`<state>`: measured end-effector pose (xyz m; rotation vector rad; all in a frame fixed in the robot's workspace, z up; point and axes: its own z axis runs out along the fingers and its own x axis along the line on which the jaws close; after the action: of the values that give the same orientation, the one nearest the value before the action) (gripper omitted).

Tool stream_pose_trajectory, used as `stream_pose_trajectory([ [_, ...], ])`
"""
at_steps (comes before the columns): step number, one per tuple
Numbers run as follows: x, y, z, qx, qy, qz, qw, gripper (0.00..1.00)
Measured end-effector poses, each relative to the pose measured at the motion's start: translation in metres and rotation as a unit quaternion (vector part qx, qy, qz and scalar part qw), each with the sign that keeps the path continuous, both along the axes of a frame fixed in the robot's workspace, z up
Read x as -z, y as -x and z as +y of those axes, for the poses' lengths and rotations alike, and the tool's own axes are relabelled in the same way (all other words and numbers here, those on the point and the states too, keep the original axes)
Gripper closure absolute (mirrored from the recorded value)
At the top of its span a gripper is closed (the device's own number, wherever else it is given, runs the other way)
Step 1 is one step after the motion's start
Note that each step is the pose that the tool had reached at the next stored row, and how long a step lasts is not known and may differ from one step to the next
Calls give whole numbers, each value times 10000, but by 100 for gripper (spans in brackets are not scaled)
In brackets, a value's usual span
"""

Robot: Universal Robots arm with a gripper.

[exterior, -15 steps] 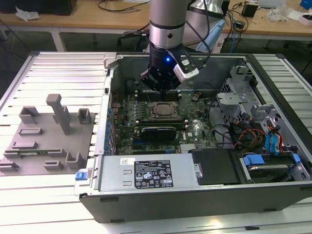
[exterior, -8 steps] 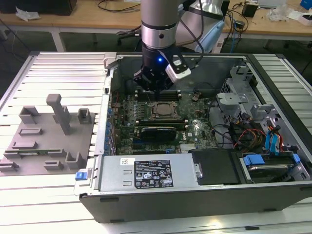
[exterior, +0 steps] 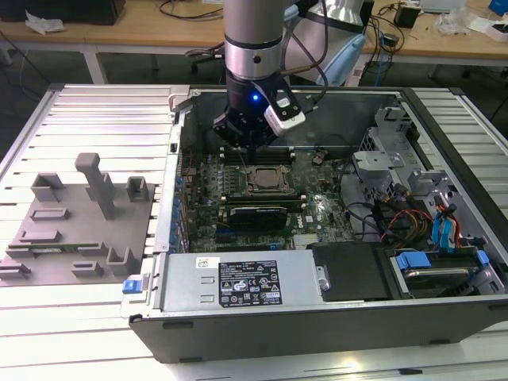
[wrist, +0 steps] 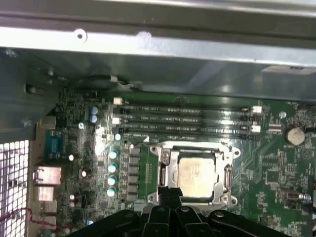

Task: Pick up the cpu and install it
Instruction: 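Install the first cpu locking lever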

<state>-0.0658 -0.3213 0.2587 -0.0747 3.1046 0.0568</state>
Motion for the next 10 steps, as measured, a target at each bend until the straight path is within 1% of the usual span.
stream_pose_trajectory([
  [1,-1,0,-4,0,-83,18,10000,89],
  [2,0,-1,-7,-1,-163,53,9999,89],
  [5,0,0,-7,0,-165,91,9998,89],
  [6,1,-1,-7,1,-166,143,9998,89],
  [7,3,-2,-7,3,-166,263,9995,89],
  [8,5,-3,-7,6,-165,418,9990,89],
  [10,5,-3,-7,6,-165,425,9990,89],
])
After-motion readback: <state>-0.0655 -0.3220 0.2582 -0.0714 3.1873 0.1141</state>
